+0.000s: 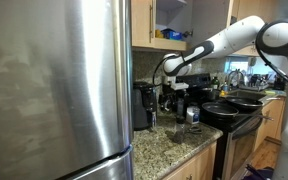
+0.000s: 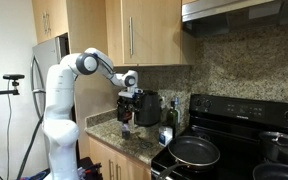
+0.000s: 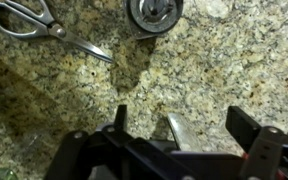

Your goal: Open the airfryer, place the bottle of black pepper inside the open upper cabinet, close the open upper cabinet

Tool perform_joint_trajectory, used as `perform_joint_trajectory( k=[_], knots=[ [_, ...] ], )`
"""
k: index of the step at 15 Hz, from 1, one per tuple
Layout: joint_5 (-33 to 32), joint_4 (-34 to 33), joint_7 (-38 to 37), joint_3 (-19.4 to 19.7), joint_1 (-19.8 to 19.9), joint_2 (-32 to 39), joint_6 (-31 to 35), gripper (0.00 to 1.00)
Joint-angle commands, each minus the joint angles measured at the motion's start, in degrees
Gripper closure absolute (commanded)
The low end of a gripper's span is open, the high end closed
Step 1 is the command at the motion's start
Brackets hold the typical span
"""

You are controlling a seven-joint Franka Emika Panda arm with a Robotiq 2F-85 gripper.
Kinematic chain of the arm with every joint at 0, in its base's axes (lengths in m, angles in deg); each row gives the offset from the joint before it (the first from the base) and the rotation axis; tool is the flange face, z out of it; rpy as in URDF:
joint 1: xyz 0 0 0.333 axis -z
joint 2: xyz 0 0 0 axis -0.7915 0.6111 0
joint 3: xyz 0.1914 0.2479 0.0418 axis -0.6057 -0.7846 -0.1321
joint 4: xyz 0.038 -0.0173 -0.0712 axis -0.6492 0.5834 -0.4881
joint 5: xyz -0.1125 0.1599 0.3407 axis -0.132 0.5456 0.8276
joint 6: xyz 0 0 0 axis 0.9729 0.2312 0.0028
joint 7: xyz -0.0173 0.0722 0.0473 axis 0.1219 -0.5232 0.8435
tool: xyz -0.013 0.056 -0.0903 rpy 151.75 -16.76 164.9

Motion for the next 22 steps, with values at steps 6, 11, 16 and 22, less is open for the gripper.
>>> perform_joint_trajectory(
  k=[6,11,16,22],
  knots=[
    [-1.47,-1.65,-1.89,-2.51,-2.47,11.49,13.1,0.0],
    [-11.0,3.34,-14.16,0.6,-6.45,8.55,29.47,0.0],
    [-13.64,1.17,-17.1,0.99,-6.68,10.28,29.11,0.25],
    [-14.01,1.99,-17.77,1.11,-6.87,9.77,30.35,0.62]
  ],
)
